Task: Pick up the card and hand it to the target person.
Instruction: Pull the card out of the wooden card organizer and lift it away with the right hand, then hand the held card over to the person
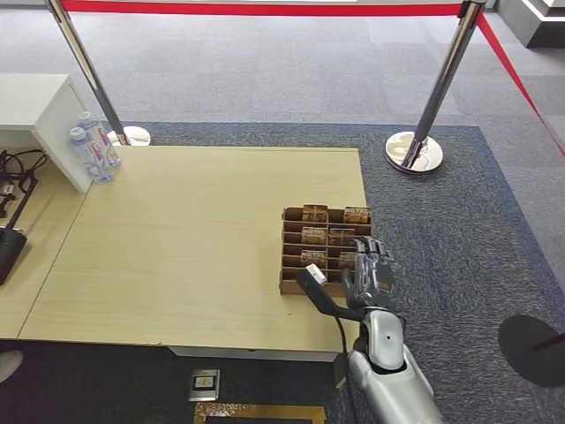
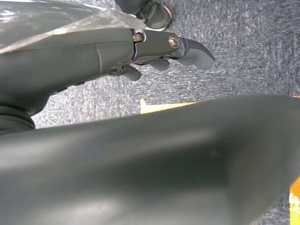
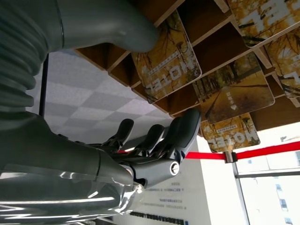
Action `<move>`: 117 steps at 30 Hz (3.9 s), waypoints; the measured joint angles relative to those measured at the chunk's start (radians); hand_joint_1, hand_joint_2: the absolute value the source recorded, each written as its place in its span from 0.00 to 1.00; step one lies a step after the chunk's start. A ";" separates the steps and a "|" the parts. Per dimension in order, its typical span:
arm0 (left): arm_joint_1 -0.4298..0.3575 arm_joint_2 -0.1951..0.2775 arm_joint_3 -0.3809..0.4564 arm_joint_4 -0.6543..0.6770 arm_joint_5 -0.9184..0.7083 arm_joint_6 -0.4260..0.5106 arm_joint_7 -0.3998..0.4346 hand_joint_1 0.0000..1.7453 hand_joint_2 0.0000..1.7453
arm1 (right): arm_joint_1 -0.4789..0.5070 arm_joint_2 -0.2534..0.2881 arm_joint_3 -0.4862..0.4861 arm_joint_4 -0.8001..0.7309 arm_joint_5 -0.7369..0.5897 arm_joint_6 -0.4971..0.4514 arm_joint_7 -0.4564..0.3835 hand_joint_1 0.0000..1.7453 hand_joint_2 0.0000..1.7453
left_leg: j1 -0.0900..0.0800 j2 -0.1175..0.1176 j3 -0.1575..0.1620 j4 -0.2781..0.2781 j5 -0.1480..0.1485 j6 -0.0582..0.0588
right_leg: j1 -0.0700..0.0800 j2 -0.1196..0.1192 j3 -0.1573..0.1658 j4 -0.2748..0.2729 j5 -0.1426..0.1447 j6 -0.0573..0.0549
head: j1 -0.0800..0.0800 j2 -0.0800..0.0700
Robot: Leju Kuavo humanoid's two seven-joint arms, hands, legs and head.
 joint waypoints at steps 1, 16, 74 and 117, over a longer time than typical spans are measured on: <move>-0.001 0.000 0.000 0.000 -0.001 0.000 0.002 0.00 0.00 | 0.000 0.000 -0.001 -0.002 0.002 0.004 0.002 0.35 1.00 | 0.000 0.000 0.000 0.000 0.000 0.000 | 0.000 0.000 0.000 0.000 0.000 0.000 | 0.000 0.000; -0.004 -0.002 0.000 0.000 0.001 -0.002 0.001 0.00 0.00 | -0.006 0.003 -0.007 -0.014 0.050 0.073 0.021 0.43 1.00 | 0.000 0.000 0.000 0.000 0.000 0.000 | 0.000 0.000 0.000 0.000 0.000 0.000 | 0.000 0.000; -0.008 -0.002 0.000 0.000 -0.019 0.017 0.019 0.00 0.00 | 0.016 -0.008 0.098 -0.235 -0.125 0.153 -0.122 0.83 1.00 | 0.000 0.000 -0.001 0.000 0.000 0.000 | 0.000 0.000 0.000 0.000 0.000 0.000 | 0.000 0.000; -0.028 -0.003 -0.010 0.000 -0.060 0.013 0.042 0.00 0.00 | -0.223 0.082 0.297 0.008 -0.555 0.353 -0.287 0.85 1.00 | 0.000 0.000 -0.002 0.000 0.001 0.000 | 0.000 0.000 -0.001 0.001 0.001 0.000 | 0.000 0.000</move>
